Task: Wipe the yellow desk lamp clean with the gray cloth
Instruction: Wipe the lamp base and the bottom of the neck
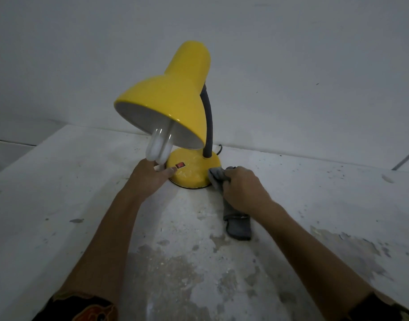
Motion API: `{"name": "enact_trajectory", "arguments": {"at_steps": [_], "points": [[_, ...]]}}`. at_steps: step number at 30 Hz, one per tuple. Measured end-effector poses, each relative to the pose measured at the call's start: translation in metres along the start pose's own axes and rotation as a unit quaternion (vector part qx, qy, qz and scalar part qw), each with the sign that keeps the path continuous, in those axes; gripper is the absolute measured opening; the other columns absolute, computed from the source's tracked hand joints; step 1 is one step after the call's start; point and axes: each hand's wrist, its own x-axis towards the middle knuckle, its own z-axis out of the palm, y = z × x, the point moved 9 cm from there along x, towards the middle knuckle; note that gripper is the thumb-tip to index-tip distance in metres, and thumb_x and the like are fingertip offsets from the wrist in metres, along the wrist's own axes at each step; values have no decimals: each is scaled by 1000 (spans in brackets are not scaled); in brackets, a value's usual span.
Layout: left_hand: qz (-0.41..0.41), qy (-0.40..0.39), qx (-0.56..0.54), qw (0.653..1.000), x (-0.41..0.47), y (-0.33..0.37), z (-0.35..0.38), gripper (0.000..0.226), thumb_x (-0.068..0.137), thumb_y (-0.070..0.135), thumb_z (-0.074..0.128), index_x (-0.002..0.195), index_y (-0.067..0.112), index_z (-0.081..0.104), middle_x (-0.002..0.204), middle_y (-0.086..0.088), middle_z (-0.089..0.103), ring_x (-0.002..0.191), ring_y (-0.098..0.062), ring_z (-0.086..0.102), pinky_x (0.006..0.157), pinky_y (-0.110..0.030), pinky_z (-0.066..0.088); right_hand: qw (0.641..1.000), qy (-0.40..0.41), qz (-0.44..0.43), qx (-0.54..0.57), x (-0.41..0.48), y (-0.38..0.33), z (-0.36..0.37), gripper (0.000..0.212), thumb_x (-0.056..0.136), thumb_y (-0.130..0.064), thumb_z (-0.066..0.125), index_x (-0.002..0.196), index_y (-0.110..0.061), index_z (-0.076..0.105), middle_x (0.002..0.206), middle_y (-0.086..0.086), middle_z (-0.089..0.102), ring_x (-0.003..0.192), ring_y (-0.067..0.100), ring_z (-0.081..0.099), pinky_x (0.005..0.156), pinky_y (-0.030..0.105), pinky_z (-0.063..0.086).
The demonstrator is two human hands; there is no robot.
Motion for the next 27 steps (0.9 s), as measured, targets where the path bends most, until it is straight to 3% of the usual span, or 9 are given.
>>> {"name": "enact_trajectory", "arguments": {"at_steps": [2, 6, 10, 12, 15, 17, 21, 24, 27], "points": [[0, -3, 11, 1000, -1, 2, 0, 38, 89, 30, 67, 124, 14, 61, 110, 3, 57, 102, -14, 52, 84, -28, 38, 998, 1, 9, 64, 8, 12, -16, 31, 89, -8, 45, 107, -14, 69, 94, 3, 66, 85, 21, 60, 70, 23, 44], [-17, -13, 25, 999, -3, -1, 2, 40, 87, 37, 67, 119, 13, 64, 115, -5, 65, 109, -24, 60, 88, -32, 45, 985, 53, 81, 146, 24, 33, -27, 20, 87, -10, 46, 75, -17, 60, 70, 4, 58, 72, 23, 53, 53, 23, 36], [4, -18, 19, 1000, -8, 2, -2, 28, 77, 40, 73, 100, 30, 61, 101, 5, 65, 105, -24, 65, 96, -43, 49, 989, 34, 68, 126, 41, 22, -8, 17, 87, -18, 48, 77, -25, 59, 76, 4, 62, 76, 25, 57, 64, 27, 38], [21, -34, 6, 999, -11, 3, -3, 31, 78, 32, 79, 103, 37, 62, 96, 16, 67, 97, -11, 68, 91, -34, 51, 989, 24, 65, 129, 48, 24, -8, 20, 88, -18, 48, 72, -26, 57, 76, 5, 62, 77, 26, 58, 65, 27, 39], [40, -66, 0, 997, -17, 10, -1, 43, 69, 28, 86, 92, 51, 58, 87, 24, 71, 83, 5, 69, 79, -19, 48, 991, 18, 63, 119, 47, 25, -8, 21, 91, -18, 46, 86, -19, 66, 80, 6, 64, 80, 26, 60, 66, 27, 41], [43, -57, -2, 997, -18, 10, -2, 45, 66, 28, 88, 91, 52, 58, 88, 16, 74, 87, 0, 70, 82, -22, 48, 991, 27, 67, 113, 39, 22, -6, 20, 91, -17, 45, 90, -15, 65, 82, 5, 62, 79, 25, 57, 66, 27, 39], [48, -43, -5, 998, -19, 13, -3, 46, 66, 28, 88, 85, 55, 56, 84, 9, 73, 95, -11, 69, 85, -26, 46, 987, 98, 92, 94, 12, 14, -5, 15, 88, -17, 48, 78, -15, 58, 82, 5, 55, 76, 26, 54, 52, 23, 28], [46, -39, -7, 998, -19, 12, -3, 44, 66, 28, 88, 85, 51, 56, 85, 8, 74, 91, -13, 69, 88, -30, 49, 988, 123, 74, 63, -8, 1, -1, 25, 94, -19, 45, 106, -16, 67, 103, 9, 55, 88, 28, 57, 63, 25, 34], [39, -45, -12, 998, -20, 10, -1, 47, 68, 29, 87, 103, 43, 59, 72, 13, 68, 84, -12, 66, 93, -35, 51, 992, 117, 32, 39, -15, -9, 0, 31, 98, -21, 43, 122, -21, 63, 111, 8, 53, 93, 27, 56, 67, 27, 34]]}}
